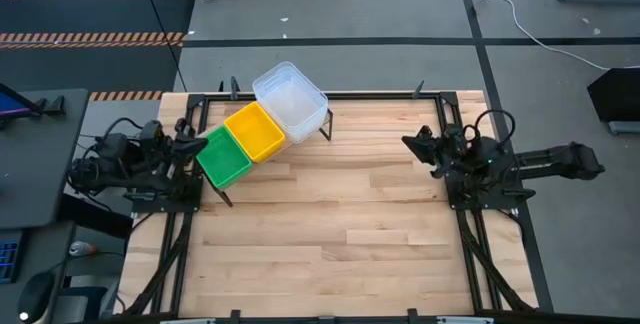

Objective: Stack baskets on shelf by color
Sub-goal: Return to Home Position

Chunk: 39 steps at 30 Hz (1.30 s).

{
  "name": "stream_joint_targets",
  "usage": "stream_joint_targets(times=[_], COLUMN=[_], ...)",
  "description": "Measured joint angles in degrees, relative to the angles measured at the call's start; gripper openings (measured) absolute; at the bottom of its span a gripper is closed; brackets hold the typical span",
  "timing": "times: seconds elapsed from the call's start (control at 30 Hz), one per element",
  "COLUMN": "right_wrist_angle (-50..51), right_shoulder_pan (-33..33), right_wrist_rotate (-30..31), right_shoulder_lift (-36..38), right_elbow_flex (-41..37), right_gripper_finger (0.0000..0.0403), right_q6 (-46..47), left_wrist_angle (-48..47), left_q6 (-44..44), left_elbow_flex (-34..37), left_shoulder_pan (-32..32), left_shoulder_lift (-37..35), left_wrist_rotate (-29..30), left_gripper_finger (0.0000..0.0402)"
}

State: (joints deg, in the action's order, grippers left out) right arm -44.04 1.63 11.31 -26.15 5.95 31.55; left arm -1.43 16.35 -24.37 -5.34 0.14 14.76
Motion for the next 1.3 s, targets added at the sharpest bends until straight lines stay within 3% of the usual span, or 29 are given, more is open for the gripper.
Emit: stream_joint_targets(times=[0.13,0.5,0.67,0.83,1.3], right_wrist_angle=[-10.1,-10.3,-7.6,2.2,2.1], right_shoulder_pan=[0.1,0.5,0.5,0.5,0.5], right_wrist_rotate=[2.6,-1.7,-4.0,-4.1,-0.4], right_shoulder_lift=[-1.9,-3.9,-4.5,-5.1,-5.5], right_elbow_flex=[-5.6,-5.6,-5.6,-5.6,-5.6], right_gripper_finger=[0.0002,0.0003,0.0003,0.0005,0.0009], right_q6=[1.7,0.9,0.9,0.4,1.9], left_wrist_angle=[4.2,22.2,25.7,25.0,23.4], left_q6=[-0.8,-3.2,-0.3,-0.1,-5.4], left_elbow_flex=[0.9,12.7,17.3,19.3,20.2], left_shoulder_pan=[0.0,0.0,0.0,0.0,0.0], left_shoulder_lift=[0.1,0.0,0.0,0.1,0.1], left_wrist_rotate=[-1.6,-5.8,-8.6,-9.1,-9.1], left_gripper_finger=[0.0000,0.0000,0.0000,0.0000,0.0018])
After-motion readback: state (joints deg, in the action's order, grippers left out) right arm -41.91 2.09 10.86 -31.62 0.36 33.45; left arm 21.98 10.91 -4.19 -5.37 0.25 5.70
